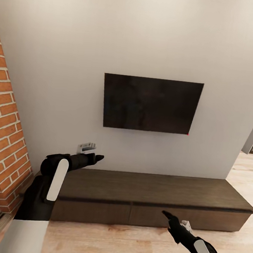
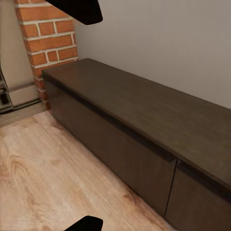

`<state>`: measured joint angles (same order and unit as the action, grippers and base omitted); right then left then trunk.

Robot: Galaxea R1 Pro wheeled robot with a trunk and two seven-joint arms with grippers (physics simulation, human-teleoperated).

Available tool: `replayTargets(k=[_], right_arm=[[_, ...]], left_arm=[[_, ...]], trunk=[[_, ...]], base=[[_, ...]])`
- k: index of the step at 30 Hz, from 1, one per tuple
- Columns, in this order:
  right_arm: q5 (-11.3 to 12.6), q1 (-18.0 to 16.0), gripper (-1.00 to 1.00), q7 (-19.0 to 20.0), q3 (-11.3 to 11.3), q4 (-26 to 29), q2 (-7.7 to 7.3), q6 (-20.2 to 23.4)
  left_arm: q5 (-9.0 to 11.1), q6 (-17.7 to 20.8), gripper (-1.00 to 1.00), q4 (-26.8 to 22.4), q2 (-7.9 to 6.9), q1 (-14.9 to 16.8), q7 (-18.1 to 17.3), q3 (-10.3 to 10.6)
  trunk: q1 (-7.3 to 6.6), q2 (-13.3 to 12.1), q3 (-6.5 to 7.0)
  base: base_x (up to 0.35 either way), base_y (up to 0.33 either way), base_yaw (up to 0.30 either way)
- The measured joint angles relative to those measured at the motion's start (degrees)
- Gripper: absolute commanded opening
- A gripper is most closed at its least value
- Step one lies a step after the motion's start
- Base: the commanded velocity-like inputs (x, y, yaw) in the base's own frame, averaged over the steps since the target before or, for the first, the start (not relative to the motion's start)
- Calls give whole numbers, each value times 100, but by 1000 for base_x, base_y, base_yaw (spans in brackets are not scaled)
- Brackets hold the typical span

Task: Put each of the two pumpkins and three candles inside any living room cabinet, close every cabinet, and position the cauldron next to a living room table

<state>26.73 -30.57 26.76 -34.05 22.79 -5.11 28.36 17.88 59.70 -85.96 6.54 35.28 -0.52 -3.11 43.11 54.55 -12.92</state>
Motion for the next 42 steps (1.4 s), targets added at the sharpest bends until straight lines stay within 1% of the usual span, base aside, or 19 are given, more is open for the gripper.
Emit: replayTargets(k=[5, 7, 8, 10, 13, 15, 18, 20, 21, 22, 24, 27, 31, 41, 42], right_arm=[[41, 3, 100, -26, -24, -3, -18, -3], [46, 4, 100, -61, -32, -11, -20, -115], [46, 4, 100, -98, -35, -53, -19, -313], [49, 4, 100, -138, -37, -162, -20, -564], [59, 4, 100, -149, -45, -349, -36, -850], [67, 3, 100, -97, -51, -482, -82, -1029], [71, 5, 100, 65, -54, -537, -122, -1088], [70, 8, 100, 294, -87, -568, -144, -1117], [69, 9, 100, 363, -116, -575, -148, -1124], [65, 10, 100, 467, -194, -584, -155, -1132], [61, 11, 100, 543, -270, -590, -159, -1138], [57, 12, 100, 623, -350, -595, -163, -1143], [58, 12, 100, 669, -392, -593, -164, -1152], [56, 18, 100, 792, -412, -584, -167, -1157], [55, 19, 100, 804, -412, -583, -166, -1157]], left_arm=[[6, 0, 100, -10, 0, -1, -3, 43], [9, 0, 100, -12, 0, -1, -3, 106], [12, 0, 100, -13, 0, -1, -4, 137], [12, 0, 100, -14, 0, -2, -4, 157], [13, 0, 100, -14, 0, -3, -4, 176], [14, 0, 100, -15, 0, -3, -4, 190], [14, 0, 100, -15, 0, -3, -4, 195], [14, 0, 100, -14, 0, -2, -4, 197], [14, 0, 100, -14, 0, -1, -4, 196], [14, 0, 100, -14, -2, -3, -4, 195], [17, 0, 100, -14, -4, -2, -4, 194], [17, 0, 100, -12, -7, -1, -4, 193], [9, 0, 100, -8, -8, -1, -4, 197], [18, 0, 100, -9, -16, -5, -4, 193], [18, 0, 100, -8, -17, -6, -4, 194]], trunk=[[1, 0, 0], [1, 0, 0], [1, 0, 0], [1, 0, 0], [-1, 0, 0], [-1, 0, 0], [-1, 0, 0], [0, -1, 0], [0, -1, 0], [1, -1, 0], [1, -1, 0], [0, 0, 0], [0, 0, 0], [1, -1, 0], [23, 38, -18]], base=[[49, 0, 0], [21, 0, 0], [43, 0, 0], [106, 0, 0], [218, 0, 0], [277, 0, 0], [214, 0, 0], [108, 0, 0], [62, 0, 0], [49, 0, 0], [36, 0, 0], [118, 0, 0], [150, 0, 0], [32, 0, 0], [4, 0, 0]])
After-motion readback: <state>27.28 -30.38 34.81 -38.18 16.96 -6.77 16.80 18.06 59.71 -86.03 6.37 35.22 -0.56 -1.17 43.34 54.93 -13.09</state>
